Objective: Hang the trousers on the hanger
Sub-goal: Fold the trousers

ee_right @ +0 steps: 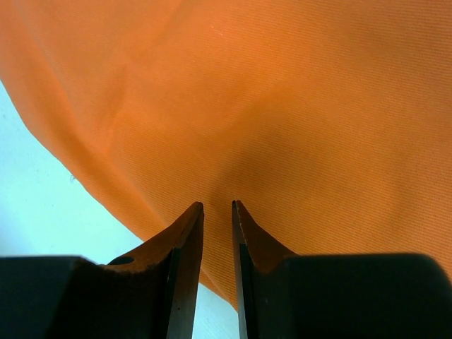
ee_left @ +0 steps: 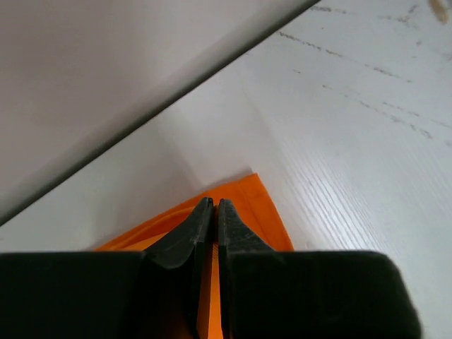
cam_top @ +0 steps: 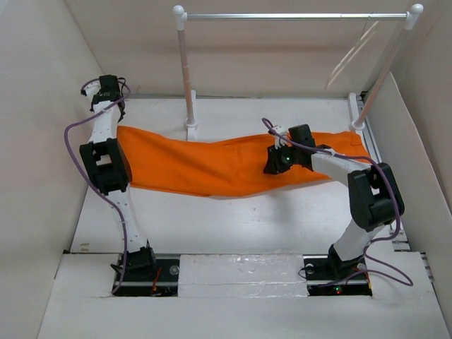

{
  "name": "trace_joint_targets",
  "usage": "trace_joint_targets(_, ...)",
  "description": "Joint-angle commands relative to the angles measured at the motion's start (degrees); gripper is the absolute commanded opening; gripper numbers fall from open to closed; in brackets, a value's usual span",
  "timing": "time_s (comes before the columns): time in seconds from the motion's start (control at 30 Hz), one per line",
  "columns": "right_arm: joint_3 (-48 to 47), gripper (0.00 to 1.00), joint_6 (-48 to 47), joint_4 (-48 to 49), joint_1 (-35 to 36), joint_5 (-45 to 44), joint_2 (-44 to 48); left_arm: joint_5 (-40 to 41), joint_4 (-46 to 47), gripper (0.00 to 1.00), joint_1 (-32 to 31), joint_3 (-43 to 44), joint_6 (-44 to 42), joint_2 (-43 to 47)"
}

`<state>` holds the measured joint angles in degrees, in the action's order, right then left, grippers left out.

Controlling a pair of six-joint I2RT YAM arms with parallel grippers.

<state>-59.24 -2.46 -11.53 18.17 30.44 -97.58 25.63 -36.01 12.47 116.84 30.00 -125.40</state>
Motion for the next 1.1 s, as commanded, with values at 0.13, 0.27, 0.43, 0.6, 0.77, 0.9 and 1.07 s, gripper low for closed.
trace_joint_targets(0.13,-2.1,0.30,-1.1,-3.1,2.0,-2.0,3.8,0.5,0.2,0.45,2.7,5.2,-1.2,-6.3)
trace_joint_targets(0.27,-2.0,0.43,-0.1,-2.4,4.3,-3.6,6.6,4.8,-1.9,0.85,2.7,2.4,-3.6,-1.4)
trace_joint_targets(0.43,-2.4,0.50,0.1,-2.7,7.5,-3.3,7.0,4.1,1.1,0.87,2.7,-9.1,-3.7,9.7)
trace_joint_targets(0.6,0.4,0.00,1.7,-0.5,8.9,-3.2,10.0,-6.3,9.3,0.70,3.3,-35.1,1.9,27.5)
trace_joint_targets(0.77,2.8,0.00,1.9,-0.3,7.7,-2.2,13.8,-20.4,13.9,0.63,6.9,-54.1,6.1,35.0)
trace_joint_targets(0.9,5.4,0.30,1.8,-1.3,5.5,-1.5,16.9,-23.8,15.2,0.71,8.4,-57.0,6.3,32.9)
trace_joint_targets(1.07,7.7,0.38,1.0,-2.0,3.5,-0.7,19.4,-24.7,19.3,0.56,8.4,-59.4,6.3,32.5)
